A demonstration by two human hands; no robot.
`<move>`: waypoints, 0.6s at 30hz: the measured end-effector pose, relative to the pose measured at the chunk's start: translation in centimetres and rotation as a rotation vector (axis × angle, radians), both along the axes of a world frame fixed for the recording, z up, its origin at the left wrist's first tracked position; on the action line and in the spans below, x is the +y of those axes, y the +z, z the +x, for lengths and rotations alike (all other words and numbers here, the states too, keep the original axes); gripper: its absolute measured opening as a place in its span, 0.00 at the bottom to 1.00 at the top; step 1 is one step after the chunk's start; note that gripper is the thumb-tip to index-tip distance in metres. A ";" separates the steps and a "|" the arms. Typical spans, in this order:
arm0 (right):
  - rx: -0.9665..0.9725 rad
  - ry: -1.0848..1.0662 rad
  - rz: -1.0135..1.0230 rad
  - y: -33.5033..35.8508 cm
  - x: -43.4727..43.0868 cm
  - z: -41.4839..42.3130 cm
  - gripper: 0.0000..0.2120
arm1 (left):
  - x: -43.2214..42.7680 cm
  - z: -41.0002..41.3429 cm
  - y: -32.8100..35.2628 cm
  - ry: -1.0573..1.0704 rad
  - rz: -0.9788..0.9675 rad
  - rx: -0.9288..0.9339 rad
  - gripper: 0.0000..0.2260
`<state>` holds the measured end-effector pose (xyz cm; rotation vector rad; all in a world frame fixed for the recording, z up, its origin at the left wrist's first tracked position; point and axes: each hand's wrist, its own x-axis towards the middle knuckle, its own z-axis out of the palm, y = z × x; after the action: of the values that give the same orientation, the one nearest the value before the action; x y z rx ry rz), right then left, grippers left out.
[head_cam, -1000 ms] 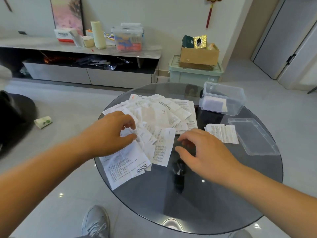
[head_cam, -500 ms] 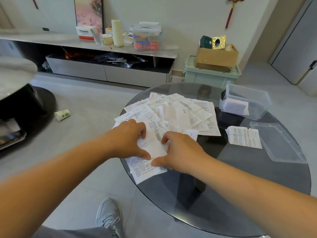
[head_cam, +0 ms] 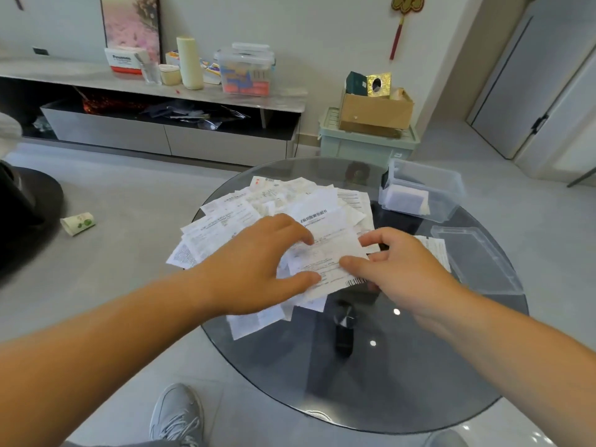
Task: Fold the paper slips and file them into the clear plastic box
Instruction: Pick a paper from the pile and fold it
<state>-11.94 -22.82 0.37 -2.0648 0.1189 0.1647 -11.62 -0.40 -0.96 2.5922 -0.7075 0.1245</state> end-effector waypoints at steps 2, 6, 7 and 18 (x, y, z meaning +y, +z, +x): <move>0.059 -0.050 0.052 -0.4 -2.1 -0.8 0.17 | -1.9 -0.5 -0.3 -0.102 0.064 0.024 0.30; 0.196 -0.056 0.081 -1.9 -5.7 -3.1 0.24 | -4.9 -0.8 -1.6 -0.207 0.164 0.085 0.35; 0.214 -0.044 0.069 -2.2 -6.5 -3.6 0.24 | -5.4 -0.9 -1.8 -0.227 0.191 0.089 0.33; -0.154 0.207 -0.587 -3.4 -11.1 -5.4 0.20 | -8.8 -0.4 -3.8 -0.440 0.135 -0.035 0.19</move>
<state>-17.34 -33.89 -3.06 -2.6660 -0.1631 0.1027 -12.02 -9.17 -4.73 2.4926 -1.3173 -0.0161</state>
